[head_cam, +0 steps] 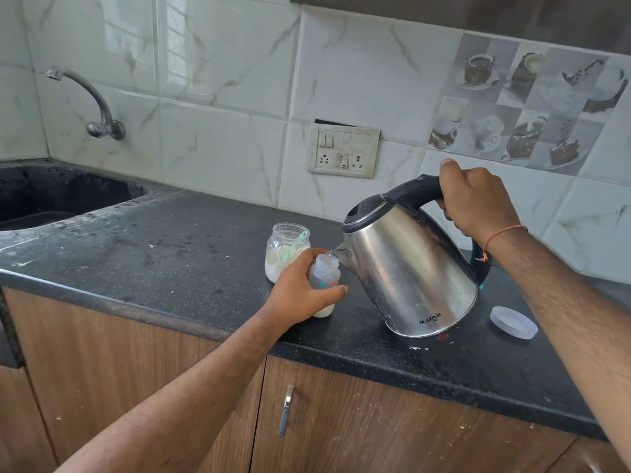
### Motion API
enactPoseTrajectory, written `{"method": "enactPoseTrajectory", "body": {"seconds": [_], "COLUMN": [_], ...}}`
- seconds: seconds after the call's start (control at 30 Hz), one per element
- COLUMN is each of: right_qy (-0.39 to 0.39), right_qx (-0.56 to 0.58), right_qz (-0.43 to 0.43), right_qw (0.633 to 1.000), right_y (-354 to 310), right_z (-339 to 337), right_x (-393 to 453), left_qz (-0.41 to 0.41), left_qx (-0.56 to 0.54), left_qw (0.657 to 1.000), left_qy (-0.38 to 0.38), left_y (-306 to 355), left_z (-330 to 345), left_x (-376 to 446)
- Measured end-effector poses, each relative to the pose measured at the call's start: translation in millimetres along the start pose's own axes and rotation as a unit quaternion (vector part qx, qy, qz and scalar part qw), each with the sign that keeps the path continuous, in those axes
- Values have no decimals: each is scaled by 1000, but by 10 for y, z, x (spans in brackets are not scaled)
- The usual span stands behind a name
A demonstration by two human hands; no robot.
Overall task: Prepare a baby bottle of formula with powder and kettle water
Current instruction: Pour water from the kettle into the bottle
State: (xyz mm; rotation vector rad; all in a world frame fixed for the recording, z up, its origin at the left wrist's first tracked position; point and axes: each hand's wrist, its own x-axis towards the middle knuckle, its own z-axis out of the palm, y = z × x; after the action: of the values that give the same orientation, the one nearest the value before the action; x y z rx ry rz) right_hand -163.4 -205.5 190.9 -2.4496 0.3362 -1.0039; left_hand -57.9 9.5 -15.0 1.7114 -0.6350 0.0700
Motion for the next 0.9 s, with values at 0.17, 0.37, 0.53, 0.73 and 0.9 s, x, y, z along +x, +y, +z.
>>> {"method": "enactPoseTrajectory", "body": {"seconds": [0.17,0.37,0.53,0.73,0.9], "right_qy": [0,-2,-3,-5,-1], "right_qx": [0,-4,-16,-44,-25], "right_qz": [-4,-8,-12,-32,-24], "right_qw": [1000,1000,1000,999,999], "right_y": [-7,-19,22,85,100], "right_z": [-5,-1,25,43,43], "right_x": [-11,-16,33,88,97], "left_qz": [-10,-50,-104,-115,-114], "left_qx": [-41,-173,-221,-226,-225], "left_qw": [999,984,969,967,967], "left_qy": [-6,8,31,26,35], "left_y": [29,217,207,152,128], "left_z": [-13,-59,-66,-51,-44], "left_x": [-23,-90,-22,34,47]}}
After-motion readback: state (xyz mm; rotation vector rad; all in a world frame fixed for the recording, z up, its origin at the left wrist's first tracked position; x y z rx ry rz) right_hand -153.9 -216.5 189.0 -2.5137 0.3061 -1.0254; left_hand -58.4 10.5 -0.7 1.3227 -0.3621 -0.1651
